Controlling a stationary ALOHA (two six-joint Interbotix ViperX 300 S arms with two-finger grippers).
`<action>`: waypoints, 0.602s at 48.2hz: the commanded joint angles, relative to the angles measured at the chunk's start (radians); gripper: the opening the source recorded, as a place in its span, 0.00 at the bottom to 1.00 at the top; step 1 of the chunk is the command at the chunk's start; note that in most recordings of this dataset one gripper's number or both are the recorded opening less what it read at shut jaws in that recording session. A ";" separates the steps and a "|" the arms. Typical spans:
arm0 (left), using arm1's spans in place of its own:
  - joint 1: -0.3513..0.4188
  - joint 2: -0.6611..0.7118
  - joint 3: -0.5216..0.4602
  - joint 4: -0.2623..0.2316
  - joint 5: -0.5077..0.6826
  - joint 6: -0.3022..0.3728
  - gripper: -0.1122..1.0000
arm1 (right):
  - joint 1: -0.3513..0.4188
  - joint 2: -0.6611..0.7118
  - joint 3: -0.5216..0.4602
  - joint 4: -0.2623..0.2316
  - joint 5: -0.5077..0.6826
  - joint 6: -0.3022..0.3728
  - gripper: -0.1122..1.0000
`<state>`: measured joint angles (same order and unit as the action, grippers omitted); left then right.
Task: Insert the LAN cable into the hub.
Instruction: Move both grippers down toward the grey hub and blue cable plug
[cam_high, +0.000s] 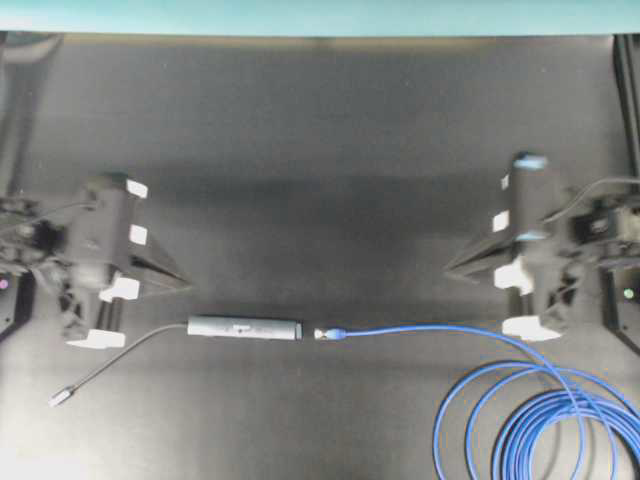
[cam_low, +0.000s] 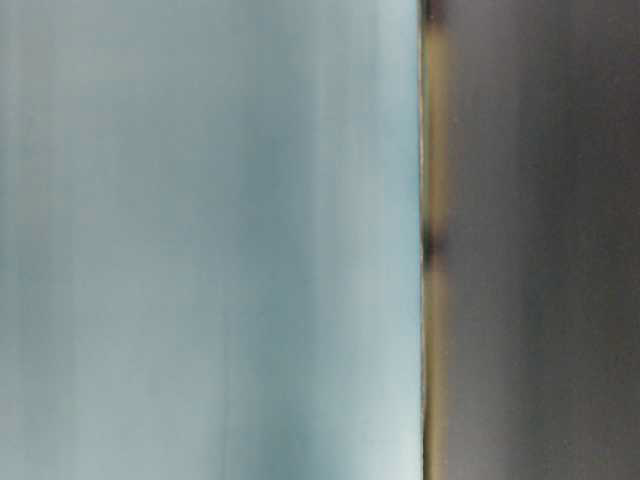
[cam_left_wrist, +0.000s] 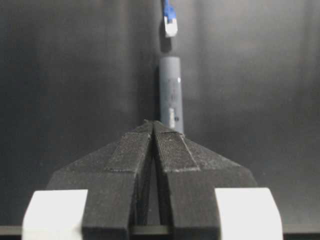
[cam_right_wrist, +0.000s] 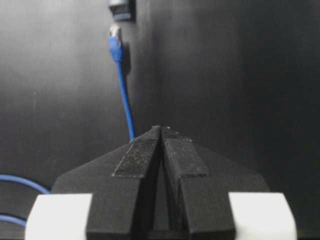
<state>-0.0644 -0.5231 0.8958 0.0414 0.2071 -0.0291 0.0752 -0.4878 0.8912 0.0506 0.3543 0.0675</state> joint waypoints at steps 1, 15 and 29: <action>-0.002 0.021 -0.014 0.005 -0.020 -0.003 0.10 | 0.009 0.029 -0.035 -0.002 -0.006 0.000 0.10; 0.003 0.084 0.098 0.003 -0.316 -0.046 0.10 | 0.011 0.072 -0.041 -0.008 -0.072 0.006 0.10; -0.012 0.146 0.218 0.003 -0.566 -0.107 0.53 | 0.011 0.138 -0.051 -0.003 -0.092 0.009 0.10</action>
<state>-0.0690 -0.3835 1.1014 0.0414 -0.3037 -0.1319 0.0798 -0.3666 0.8575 0.0445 0.2761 0.0690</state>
